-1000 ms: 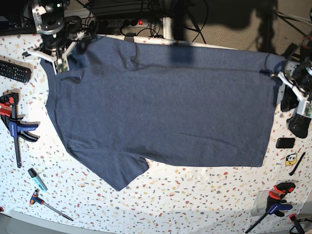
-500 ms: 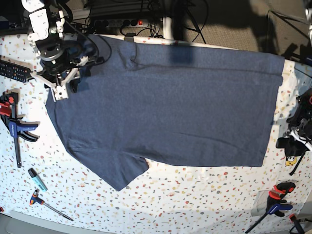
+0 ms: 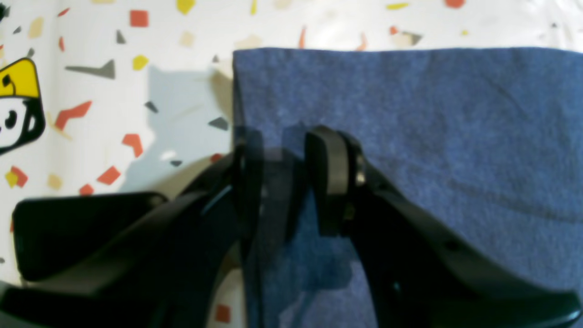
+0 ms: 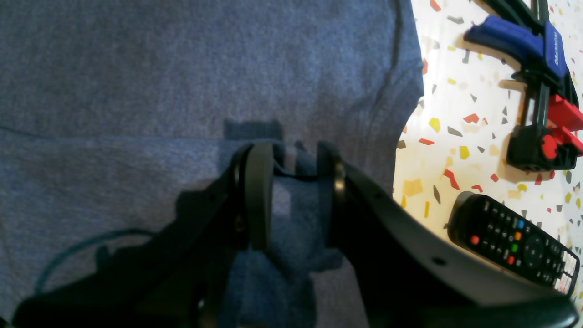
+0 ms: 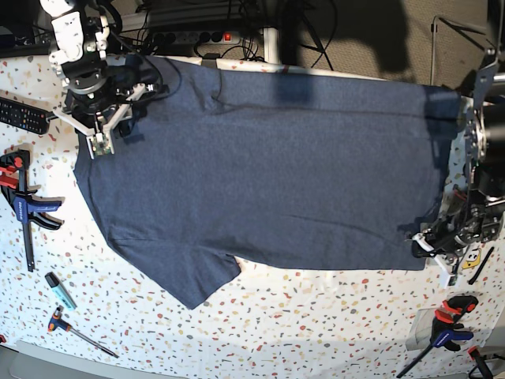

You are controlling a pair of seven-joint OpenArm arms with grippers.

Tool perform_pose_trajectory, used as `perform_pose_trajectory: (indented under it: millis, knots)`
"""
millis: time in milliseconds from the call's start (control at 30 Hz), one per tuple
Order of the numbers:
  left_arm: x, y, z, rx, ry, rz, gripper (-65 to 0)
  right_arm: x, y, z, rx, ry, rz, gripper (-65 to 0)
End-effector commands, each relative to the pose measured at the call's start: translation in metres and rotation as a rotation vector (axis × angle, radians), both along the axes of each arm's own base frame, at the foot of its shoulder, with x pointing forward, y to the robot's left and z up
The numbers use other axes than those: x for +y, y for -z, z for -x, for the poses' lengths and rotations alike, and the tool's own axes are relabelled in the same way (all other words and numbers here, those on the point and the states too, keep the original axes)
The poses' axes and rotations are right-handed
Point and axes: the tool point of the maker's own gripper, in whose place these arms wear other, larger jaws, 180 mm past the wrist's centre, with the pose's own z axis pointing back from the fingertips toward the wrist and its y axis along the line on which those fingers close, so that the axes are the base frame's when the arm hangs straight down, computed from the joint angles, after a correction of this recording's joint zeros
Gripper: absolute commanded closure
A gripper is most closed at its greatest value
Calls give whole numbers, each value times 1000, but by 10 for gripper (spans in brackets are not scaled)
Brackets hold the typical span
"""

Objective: Fold the T-shirt properly
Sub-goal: 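Release and move the left gripper to the opposite hem corner, grasp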

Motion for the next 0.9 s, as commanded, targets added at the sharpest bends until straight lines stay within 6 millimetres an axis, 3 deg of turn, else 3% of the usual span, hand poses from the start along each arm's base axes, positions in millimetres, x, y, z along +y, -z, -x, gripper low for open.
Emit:
perform_pose_trajectory:
  millis: [0, 133, 600, 867]
  knots:
    - [7, -32, -24, -89, -23, 2, -194, -1, -11, -7, -42, -12, 12, -169]
    - [18, -32, -25, -107, -74, -29, -194, -2, -10, -6, -36, -10, 13, -169]
    - [5, 11, 2, -36, -64, -57, -191, -3, -7, -3, -11, -1, 17, -169]
    - [-6, 14, 6, -40, -19, -18, -150, -2, -10, -6, -33, -9, 14, -169]
